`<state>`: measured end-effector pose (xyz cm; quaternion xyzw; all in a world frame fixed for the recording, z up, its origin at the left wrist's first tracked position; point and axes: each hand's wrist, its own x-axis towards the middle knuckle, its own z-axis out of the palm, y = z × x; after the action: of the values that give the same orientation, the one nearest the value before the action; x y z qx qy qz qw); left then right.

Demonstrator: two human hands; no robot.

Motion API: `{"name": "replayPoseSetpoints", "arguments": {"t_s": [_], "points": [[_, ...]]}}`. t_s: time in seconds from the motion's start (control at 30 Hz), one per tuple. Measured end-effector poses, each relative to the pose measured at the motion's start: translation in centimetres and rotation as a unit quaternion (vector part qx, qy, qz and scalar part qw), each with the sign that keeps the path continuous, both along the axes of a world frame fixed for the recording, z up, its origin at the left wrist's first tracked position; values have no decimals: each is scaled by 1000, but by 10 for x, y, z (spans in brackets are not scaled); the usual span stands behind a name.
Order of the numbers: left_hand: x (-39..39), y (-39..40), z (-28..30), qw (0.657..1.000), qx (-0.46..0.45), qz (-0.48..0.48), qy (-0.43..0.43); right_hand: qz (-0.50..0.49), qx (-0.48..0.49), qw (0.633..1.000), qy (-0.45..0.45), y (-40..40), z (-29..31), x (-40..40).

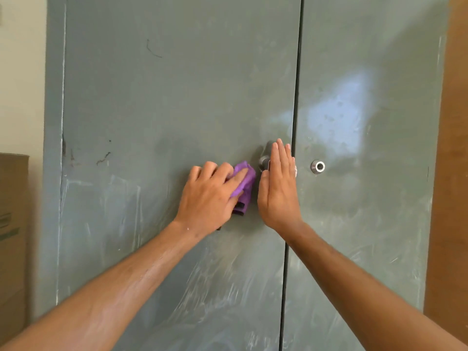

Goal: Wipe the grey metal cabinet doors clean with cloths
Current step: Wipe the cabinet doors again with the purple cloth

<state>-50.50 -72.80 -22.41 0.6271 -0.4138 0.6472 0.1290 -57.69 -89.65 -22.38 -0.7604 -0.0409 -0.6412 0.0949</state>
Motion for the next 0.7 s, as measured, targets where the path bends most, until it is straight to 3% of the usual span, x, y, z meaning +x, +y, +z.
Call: {"name": "replayPoseSetpoints", "arguments": {"t_s": [0.1,0.3,0.5,0.6,0.7], "points": [[-2,1,15,993,-106,19,42,-7,75,997,-27,18,3,11],[9,17,-78,994,75,85,-2,-15,67,996,-54,21,3,15],[8,20,-1,988,-90,82,96,-22,82,995,-54,25,4,20],[4,3,-23,996,33,75,33,-28,74,996,-44,24,5,18],[14,34,-65,987,123,99,-1,-35,77,995,-47,25,4,15]]}}
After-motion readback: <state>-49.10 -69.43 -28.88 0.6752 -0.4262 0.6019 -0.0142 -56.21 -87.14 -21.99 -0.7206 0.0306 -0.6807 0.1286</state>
